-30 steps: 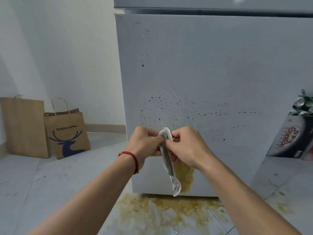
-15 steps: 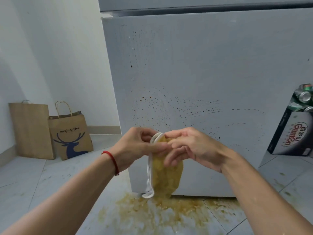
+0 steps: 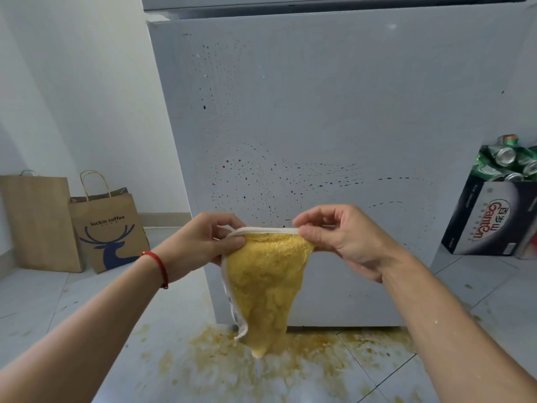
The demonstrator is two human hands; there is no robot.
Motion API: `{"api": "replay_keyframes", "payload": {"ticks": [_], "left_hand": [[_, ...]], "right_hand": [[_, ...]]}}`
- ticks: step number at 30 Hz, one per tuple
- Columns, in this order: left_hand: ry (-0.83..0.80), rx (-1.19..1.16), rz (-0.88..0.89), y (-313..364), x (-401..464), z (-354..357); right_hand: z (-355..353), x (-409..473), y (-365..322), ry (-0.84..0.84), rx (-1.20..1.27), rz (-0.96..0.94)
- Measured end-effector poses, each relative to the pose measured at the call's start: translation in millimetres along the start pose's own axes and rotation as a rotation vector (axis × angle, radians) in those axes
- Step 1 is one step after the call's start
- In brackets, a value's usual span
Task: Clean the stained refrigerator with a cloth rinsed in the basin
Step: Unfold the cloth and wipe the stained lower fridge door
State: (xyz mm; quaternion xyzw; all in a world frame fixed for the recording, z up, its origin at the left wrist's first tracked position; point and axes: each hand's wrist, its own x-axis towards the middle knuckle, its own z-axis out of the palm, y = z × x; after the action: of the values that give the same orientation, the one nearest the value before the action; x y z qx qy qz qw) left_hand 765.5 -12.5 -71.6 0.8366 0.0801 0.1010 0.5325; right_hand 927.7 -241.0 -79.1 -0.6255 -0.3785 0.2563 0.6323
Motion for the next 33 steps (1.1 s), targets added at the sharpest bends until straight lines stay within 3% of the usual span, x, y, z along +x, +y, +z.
{"api": "replay_keyframes", "payload": {"ticks": [2, 4, 7, 9, 12, 16, 20, 23, 27, 30, 33], "left_hand": [[-0.027, -0.116, -0.017, -2, 0, -3], [-0.055, -0.303, -0.017, 2, 0, -3], [-0.069, -0.575, -0.038, 8, 1, -2], [-0.047, -0.627, -0.099, 3, 1, -5], [0.059, -0.585, -0.279, -15, 2, -14], [0.084, -0.684, -0.594, -40, -3, 0], [-0.209, -0.745, -0.847, -67, -17, 27], [-0.430, -0.855, -0.762, -82, -24, 47], [-0.282, -0.654, -0.640, -79, -19, 67], [-0.196, -0.544, -0.676, -79, -19, 83], [-0.049, -0.392, -0.713, -84, -18, 99]], "right_hand": [[5, 3, -4, 0.051, 0.134, -0.056], [12, 2, 0, -0.070, 0.333, -0.028], [25, -7, 23, -0.321, 0.187, 0.110], [34, -8, 35, -0.286, 0.065, 0.206], [39, -6, 42, -0.259, 0.021, 0.300], [41, -8, 42, -0.283, 0.230, 0.404], [38, -9, 46, -0.200, 0.406, 0.477], [31, -11, 57, -0.208, 0.437, 0.511], [21, -16, 75, -0.157, 0.325, 0.619], [16, -21, 87, -0.191, 0.229, 0.754], [9, -23, 94, -0.186, -0.019, 0.854]]}}
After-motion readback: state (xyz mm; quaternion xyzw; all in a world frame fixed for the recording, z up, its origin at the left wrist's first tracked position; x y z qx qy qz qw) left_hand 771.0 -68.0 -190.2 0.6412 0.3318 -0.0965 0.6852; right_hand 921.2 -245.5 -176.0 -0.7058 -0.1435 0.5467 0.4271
